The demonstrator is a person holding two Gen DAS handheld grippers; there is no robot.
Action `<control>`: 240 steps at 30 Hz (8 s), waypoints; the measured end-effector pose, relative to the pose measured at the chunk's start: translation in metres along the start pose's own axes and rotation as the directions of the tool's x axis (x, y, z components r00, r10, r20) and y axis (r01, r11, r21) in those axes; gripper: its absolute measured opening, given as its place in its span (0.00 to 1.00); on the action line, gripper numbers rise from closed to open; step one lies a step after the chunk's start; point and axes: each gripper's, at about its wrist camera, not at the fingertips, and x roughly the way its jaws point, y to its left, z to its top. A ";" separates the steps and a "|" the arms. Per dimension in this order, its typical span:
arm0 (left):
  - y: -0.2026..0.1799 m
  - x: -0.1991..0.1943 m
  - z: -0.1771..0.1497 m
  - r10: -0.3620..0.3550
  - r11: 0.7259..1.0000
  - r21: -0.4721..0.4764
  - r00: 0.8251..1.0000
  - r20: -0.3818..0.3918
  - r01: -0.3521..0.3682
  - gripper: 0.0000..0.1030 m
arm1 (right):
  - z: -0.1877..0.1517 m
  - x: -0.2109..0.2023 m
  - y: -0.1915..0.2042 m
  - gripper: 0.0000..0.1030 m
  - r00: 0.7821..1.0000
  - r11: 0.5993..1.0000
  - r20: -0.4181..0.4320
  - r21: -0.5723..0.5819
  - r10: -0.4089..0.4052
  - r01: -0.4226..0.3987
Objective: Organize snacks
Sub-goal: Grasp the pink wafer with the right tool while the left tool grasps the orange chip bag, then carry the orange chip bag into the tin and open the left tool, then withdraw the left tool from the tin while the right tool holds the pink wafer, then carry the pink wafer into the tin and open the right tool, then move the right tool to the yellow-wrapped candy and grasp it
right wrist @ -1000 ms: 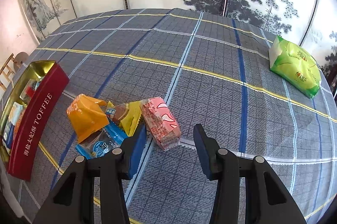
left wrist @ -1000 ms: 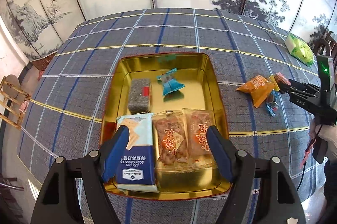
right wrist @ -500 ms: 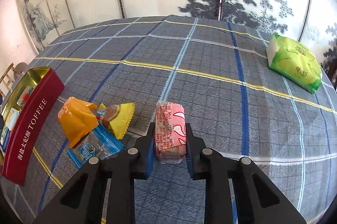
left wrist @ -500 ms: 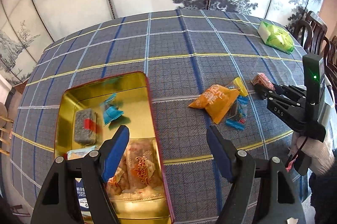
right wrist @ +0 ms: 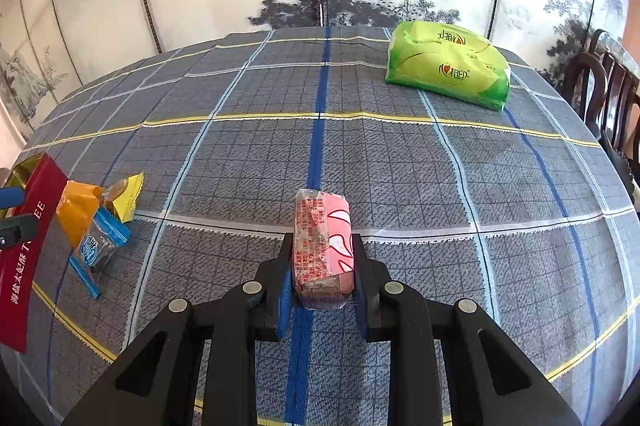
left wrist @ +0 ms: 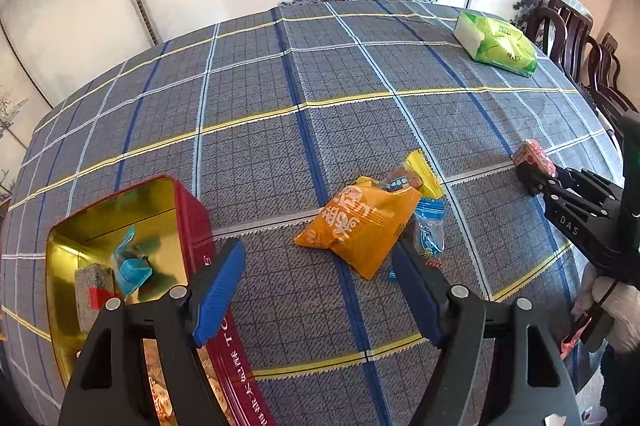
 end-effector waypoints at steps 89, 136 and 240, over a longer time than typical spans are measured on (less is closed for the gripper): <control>0.165 -0.009 -0.040 0.149 0.948 -0.271 0.985 -0.084 -0.167 0.30 | -0.001 0.002 0.005 0.26 1.000 1.000 -0.003 -0.019 -0.024 0.024; 0.139 -0.063 -0.062 0.165 0.953 -0.258 0.986 -0.008 -0.162 0.51 | -0.001 0.000 -0.001 0.31 1.000 1.000 -0.005 -0.005 -0.030 0.030; 0.213 -0.148 -0.193 0.303 0.813 -0.505 0.951 -0.059 -0.291 0.74 | 0.007 -0.101 0.299 0.59 0.880 0.813 -0.130 -0.339 0.457 -0.473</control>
